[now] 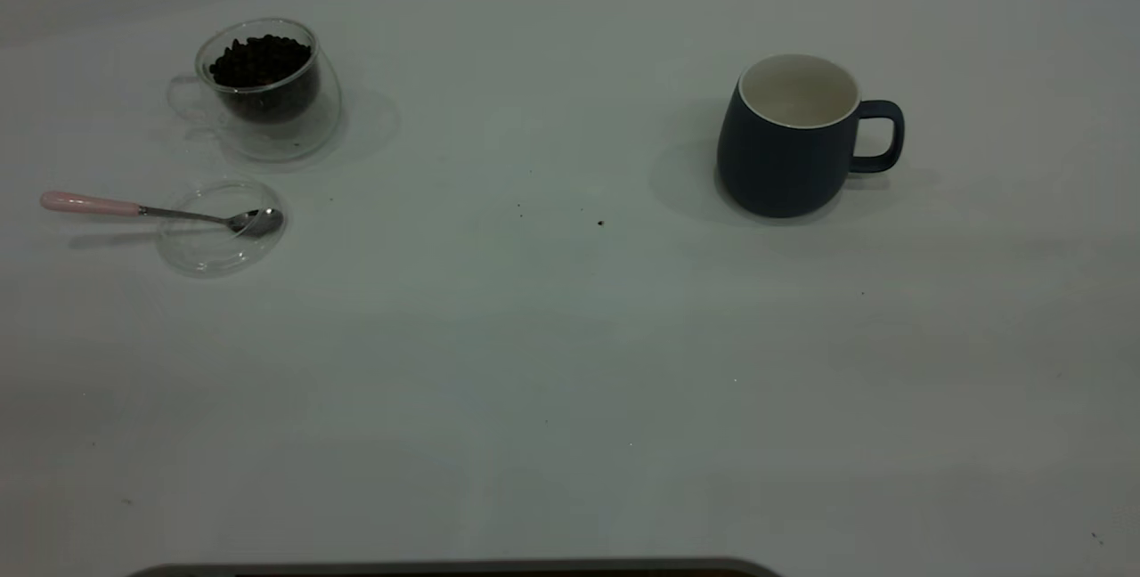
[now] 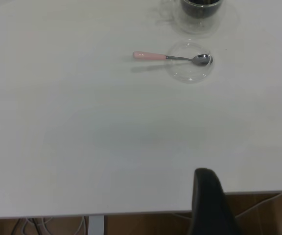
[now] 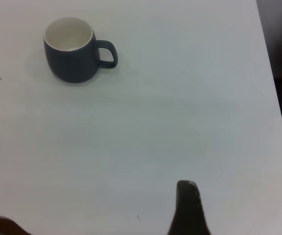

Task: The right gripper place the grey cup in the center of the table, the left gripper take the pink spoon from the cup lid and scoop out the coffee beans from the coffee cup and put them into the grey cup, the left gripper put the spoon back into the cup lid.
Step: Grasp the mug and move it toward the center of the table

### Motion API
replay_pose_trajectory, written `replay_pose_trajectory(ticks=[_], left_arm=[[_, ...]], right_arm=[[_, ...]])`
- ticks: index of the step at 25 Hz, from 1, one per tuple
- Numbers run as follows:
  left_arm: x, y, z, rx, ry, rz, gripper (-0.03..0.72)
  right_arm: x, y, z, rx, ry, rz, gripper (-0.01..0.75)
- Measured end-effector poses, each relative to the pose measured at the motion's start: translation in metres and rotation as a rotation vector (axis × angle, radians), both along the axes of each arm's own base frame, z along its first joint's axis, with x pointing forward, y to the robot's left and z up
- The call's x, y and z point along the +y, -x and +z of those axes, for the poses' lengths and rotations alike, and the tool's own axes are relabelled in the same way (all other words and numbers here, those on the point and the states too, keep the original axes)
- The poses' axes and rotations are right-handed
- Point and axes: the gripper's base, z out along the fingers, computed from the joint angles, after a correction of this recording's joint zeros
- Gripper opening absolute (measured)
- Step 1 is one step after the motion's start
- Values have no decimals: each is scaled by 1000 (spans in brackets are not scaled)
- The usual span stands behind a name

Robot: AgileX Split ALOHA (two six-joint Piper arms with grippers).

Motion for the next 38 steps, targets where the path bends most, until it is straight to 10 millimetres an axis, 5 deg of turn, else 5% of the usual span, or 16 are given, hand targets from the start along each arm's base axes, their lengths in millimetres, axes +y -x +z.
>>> replay_pose_trajectory(ticks=[7, 11, 22, 28, 38], left_arm=[[0, 0, 0, 0, 0, 0, 482], [0, 0, 0, 0, 0, 0, 482], [0, 0, 0, 0, 0, 0, 482], [0, 0, 0, 0, 0, 0, 482], [0, 0, 0, 0, 0, 0, 482]], right_arm=[[0, -1, 0, 7, -3, 2, 588], [3, -21, 15, 49, -2, 42, 588], [8, -165, 32, 171, 157, 240, 588], [27, -249, -2, 351, 247, 495, 588], [53, -323, -116, 403, 633, 968, 588]])
